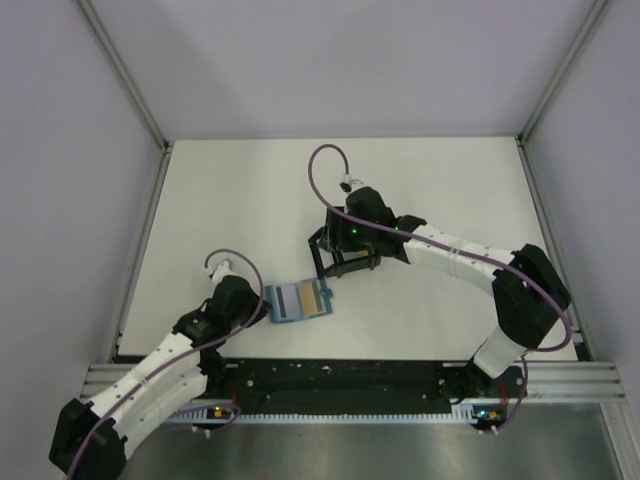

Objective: Put the credit cards into the card holder
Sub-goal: Pick up the credit card from the storage box.

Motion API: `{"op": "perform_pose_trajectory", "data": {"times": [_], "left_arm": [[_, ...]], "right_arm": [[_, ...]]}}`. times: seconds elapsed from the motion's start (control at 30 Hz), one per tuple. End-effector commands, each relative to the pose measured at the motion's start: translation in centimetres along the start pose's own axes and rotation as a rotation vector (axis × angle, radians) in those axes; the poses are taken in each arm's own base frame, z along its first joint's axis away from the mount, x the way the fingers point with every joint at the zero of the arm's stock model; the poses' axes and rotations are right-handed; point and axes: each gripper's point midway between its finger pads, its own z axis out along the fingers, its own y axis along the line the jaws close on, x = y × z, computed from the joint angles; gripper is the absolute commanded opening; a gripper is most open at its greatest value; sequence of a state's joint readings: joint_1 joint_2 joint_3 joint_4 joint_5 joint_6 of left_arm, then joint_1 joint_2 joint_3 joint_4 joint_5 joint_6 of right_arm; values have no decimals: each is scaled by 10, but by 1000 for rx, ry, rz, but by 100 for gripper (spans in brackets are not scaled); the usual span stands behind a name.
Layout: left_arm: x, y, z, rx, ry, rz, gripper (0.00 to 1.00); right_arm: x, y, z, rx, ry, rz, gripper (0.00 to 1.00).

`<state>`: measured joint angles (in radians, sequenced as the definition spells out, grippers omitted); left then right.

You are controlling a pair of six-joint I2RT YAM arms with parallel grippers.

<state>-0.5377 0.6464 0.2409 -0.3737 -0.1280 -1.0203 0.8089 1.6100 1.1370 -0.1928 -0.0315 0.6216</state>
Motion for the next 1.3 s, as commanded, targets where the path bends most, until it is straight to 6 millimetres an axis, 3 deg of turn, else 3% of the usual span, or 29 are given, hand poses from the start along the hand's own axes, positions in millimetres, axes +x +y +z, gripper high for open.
{"op": "perform_pose_trajectory", "data": {"times": [0.0, 0.1, 0.4, 0.83, 1.27], "left_arm": [[-21, -13, -2, 5, -76, 4, 0], [-26, -16, -2, -3, -84, 13, 0], [-23, -10, 5, -37, -65, 12, 0], [-23, -9, 7, -42, -63, 11, 0], [-23, -8, 8, -45, -61, 12, 0]], "right_arm": [[-15, -10, 12, 7, 28, -11, 57], [-17, -15, 23, 1, 54, 5, 57], [-19, -1, 32, -79, 84, -10, 57], [0, 5, 46, -139, 145, 26, 56], [0, -40, 43, 94, 116, -21, 56]]}}
